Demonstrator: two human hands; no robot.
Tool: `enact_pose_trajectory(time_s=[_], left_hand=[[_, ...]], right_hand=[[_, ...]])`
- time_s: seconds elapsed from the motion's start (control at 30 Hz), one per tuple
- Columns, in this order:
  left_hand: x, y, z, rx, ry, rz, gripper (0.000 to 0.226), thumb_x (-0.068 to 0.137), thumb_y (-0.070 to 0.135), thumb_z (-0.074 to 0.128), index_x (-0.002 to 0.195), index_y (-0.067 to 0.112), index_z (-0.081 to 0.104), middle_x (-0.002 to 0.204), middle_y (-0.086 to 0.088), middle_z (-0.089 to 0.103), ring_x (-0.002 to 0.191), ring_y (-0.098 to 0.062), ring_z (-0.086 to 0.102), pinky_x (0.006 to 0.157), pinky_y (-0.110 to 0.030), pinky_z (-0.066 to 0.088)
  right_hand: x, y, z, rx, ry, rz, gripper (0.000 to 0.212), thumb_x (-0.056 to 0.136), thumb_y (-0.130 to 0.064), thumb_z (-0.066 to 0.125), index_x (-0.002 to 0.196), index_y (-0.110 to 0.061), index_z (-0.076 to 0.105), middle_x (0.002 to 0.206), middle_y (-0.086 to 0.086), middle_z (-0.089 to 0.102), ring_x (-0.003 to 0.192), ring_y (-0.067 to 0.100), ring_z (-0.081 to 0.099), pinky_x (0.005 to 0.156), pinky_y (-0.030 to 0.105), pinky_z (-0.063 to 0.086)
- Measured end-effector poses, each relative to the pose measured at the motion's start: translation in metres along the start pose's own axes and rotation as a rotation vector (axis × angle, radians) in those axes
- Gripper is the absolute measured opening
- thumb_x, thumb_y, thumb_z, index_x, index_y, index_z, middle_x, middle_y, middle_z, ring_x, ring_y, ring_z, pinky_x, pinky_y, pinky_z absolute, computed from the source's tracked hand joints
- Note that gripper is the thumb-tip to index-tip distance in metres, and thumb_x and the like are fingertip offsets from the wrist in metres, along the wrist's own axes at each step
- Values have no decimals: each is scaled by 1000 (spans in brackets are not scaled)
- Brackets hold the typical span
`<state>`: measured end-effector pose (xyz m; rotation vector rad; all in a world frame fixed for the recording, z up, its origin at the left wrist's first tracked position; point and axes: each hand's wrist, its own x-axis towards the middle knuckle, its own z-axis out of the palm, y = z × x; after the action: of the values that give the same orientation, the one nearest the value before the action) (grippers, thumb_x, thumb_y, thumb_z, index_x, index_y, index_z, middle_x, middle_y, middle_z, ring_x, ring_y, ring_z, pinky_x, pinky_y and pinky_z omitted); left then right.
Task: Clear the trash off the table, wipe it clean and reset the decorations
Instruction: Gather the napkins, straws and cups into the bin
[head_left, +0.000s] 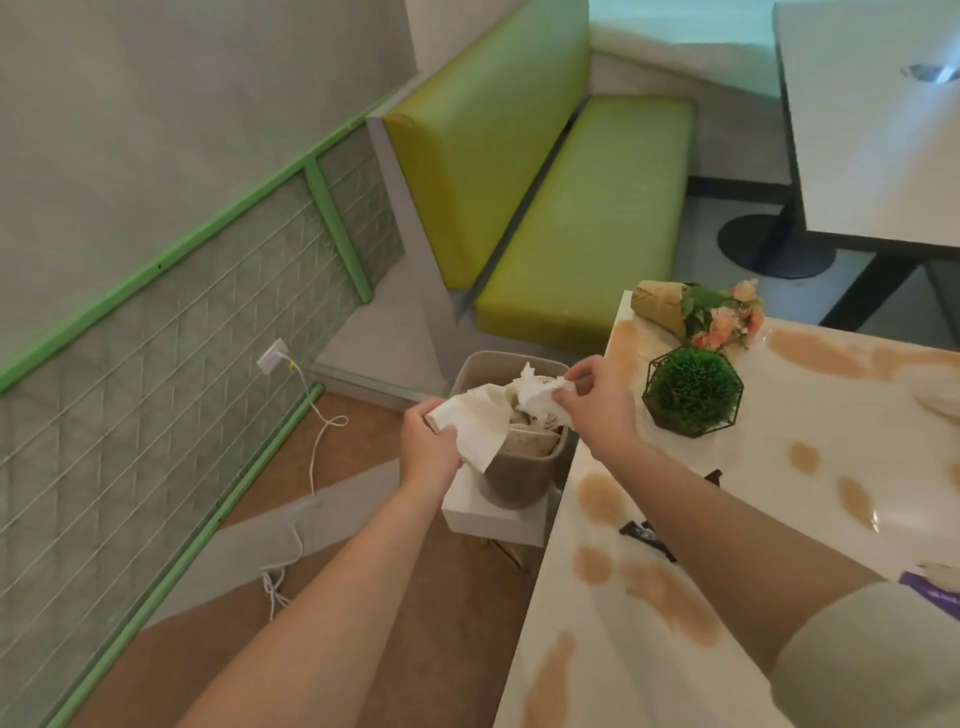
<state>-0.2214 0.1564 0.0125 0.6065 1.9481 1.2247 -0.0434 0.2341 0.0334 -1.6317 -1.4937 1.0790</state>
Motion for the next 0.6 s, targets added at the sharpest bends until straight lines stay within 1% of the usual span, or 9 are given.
enact_pose_trajectory(time_s=[0.07,0.13,0.23,0.37,0.47,0.53,0.6], left_hand=[[15,-3,0,7,17,10,38,86,-1,48,109,29,48,115,-2,57,99,-22,60,81,-47,58],[32,-3,-1,21,21,13,39,84,2,49,108,32,48,117,-2,57,103,-23,61,86,-50,56],[59,-1,1,45,-3,17,39,84,5,49,112,31,48,118,-1,56,105,-24,59,87,-50,55],[89,5,2,86,-74,43,40,87,4,51,123,23,49,119,-3,55,104,-24,59,86,-50,55],[107,3,-1,117,-143,48,38,88,5,52,120,25,49,118,-1,56,104,-23,59,88,-50,54],[122,-3,-4,139,-184,37,37,85,10,53,115,32,49,117,1,56,105,-23,60,88,-50,54],[135,-11,-6,138,-208,18,38,79,17,54,112,36,49,117,3,57,106,-23,61,88,-50,54]], right_hand=[[13,-2,10,-5,-2,-9,9,90,-16,64,96,-19,58,81,-6,58,74,14,56,64,27,46],[23,-4,19,-24,-7,-18,6,91,-18,62,96,-19,59,83,-7,59,74,11,57,65,26,45],[38,-8,32,-63,11,-44,5,91,-18,63,96,-19,61,85,-9,59,75,7,56,65,22,43],[62,-14,50,-180,61,-74,6,90,-16,63,95,-17,64,96,0,55,78,9,54,60,17,38],[76,-18,64,-205,81,-69,6,90,-15,63,95,-18,64,97,1,56,82,13,56,69,24,43],[85,-19,76,-214,87,-66,5,91,-16,62,94,-19,64,98,0,56,84,15,57,74,30,48],[90,-18,87,-254,58,-36,7,92,-20,60,98,-20,63,102,0,55,83,14,57,79,37,52]])
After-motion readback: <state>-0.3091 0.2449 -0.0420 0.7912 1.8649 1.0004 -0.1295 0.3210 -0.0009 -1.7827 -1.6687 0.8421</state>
